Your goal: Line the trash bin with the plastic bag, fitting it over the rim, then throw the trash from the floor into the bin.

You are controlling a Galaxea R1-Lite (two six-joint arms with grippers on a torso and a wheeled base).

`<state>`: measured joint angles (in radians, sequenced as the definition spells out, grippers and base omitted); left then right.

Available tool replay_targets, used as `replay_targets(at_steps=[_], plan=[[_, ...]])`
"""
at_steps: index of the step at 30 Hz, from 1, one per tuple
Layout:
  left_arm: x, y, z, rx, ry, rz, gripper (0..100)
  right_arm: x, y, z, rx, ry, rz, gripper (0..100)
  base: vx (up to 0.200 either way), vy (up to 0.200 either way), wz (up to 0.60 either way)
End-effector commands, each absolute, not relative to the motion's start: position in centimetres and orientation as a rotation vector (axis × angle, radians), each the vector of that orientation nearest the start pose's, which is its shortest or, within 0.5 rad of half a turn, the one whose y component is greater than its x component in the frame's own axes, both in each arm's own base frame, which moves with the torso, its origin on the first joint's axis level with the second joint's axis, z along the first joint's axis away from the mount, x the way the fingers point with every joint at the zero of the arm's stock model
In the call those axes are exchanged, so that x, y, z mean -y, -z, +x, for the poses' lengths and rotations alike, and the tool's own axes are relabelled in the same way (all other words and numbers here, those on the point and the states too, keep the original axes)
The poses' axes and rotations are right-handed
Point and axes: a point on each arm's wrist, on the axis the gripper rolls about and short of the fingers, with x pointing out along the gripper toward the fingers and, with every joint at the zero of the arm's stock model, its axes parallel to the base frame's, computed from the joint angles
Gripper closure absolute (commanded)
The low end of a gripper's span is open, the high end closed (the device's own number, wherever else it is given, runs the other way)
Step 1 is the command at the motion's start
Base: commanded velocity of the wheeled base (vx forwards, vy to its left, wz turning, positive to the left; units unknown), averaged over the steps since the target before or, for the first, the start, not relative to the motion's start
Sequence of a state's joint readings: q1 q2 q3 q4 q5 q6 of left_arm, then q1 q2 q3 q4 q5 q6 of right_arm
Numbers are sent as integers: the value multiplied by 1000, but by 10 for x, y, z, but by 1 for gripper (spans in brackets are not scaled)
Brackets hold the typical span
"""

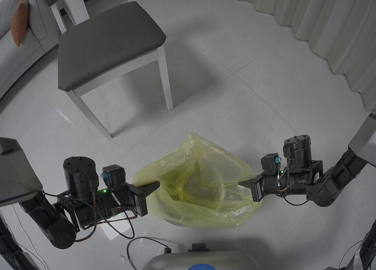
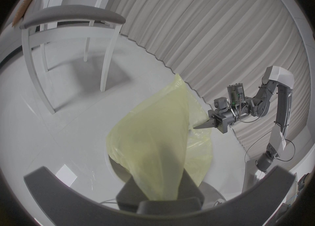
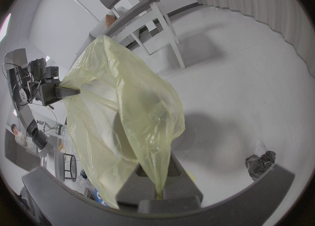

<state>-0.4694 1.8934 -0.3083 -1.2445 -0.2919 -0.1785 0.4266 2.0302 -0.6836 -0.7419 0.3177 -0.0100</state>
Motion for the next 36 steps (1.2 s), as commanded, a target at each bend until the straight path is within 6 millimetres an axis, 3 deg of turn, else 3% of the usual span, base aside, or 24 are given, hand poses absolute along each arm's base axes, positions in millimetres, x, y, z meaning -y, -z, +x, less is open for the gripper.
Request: replay_targets(at_steps=[1,11,17,21,33,34,36], plan=[[120,-64,235,-455,692,-141,100,-146,-50,303,-626,-726,-43,100,0,0,0],[113,-49,231,-509,663,-141,100,-154,-34,322,-639,-725,-44,100,0,0,0],[120,-36,246,-405,671,-172,100,-160,-26,336,-631,-724,-43,100,0,0,0],[121,-24,245,-432,667,-170,100,-161,-23,340,-630,-723,-41,100,0,0,0],[108,-28,242,-434,630,-184,100,-164,-17,348,-628,-722,-42,100,0,0,0],[108,-28,243,-431,631,-184,100,-164,-17,349,-624,-720,-41,0,0,0,0],[109,-30,247,-415,631,-187,100,-164,-20,351,-610,-718,-40,0,0,0,0]])
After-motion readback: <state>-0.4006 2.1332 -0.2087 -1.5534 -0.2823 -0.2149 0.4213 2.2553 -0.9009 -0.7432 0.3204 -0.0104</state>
